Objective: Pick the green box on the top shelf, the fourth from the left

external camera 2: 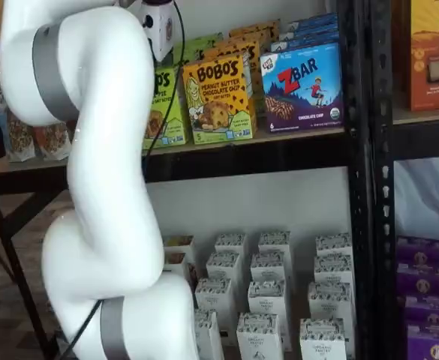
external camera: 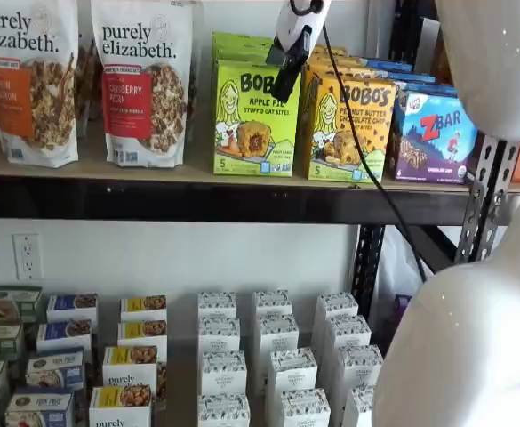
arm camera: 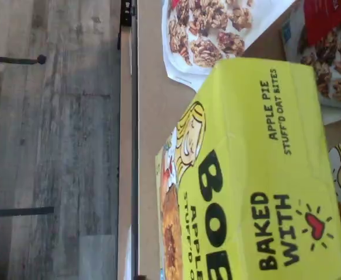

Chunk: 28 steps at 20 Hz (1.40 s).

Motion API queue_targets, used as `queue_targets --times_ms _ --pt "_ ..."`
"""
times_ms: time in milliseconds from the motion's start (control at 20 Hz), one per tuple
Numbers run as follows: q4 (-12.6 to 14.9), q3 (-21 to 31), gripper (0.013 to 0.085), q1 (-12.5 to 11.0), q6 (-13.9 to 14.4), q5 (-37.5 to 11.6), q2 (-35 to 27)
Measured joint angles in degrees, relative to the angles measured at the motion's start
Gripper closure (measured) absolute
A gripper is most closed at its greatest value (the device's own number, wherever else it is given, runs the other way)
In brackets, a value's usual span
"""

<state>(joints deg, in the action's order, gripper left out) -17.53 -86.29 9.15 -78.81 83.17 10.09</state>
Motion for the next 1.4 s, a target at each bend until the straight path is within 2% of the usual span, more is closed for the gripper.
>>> queue_targets --times_ms 250,350,450,500,650,700,750,900,1050,1400 --pt "-0.4 0.2 0.013 -0.2 -0.3 -0.3 -0.1" --pt "-0.2 0.0 0.021 -0.3 -0.3 -0.1 -0.2" --pt "-0.1 0.0 0.021 -0.3 -0.4 0.0 -0.3" --pt "0.0 0.0 0.025 -0.4 -0.5 -0.1 -0.3" --pt "0.0 0.2 0.029 -0.4 -0.5 -0.3 -0.3" --pt "0.0 0.2 0.033 -0.4 -0.5 -0.4 -0.3" --pt "-0.1 0.2 0.033 -0.3 -0.5 -0.4 -0.3" --pt "-0.1 0.3 0.041 -0.3 -0.5 -0.6 -0.4" --pt "0.9 -0.6 0.041 -0.1 -0.3 0.6 -1.0" --pt "0.6 0.1 0.041 0.0 -0.3 -0.4 -0.8"
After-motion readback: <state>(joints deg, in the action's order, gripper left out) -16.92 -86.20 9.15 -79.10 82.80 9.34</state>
